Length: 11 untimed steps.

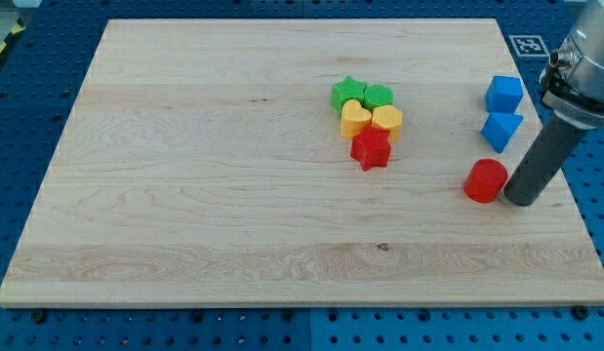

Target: Place the red circle below the red star

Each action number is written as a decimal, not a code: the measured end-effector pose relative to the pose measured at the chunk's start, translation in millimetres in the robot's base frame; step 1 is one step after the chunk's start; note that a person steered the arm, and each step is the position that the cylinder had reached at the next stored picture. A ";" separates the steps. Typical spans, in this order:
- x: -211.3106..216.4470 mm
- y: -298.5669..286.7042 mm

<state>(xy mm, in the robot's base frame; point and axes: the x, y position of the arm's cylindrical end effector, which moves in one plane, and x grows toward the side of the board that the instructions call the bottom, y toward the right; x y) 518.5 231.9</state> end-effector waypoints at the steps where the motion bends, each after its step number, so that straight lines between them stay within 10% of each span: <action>1: 1.5 -0.4; 11: 3.4 -102.0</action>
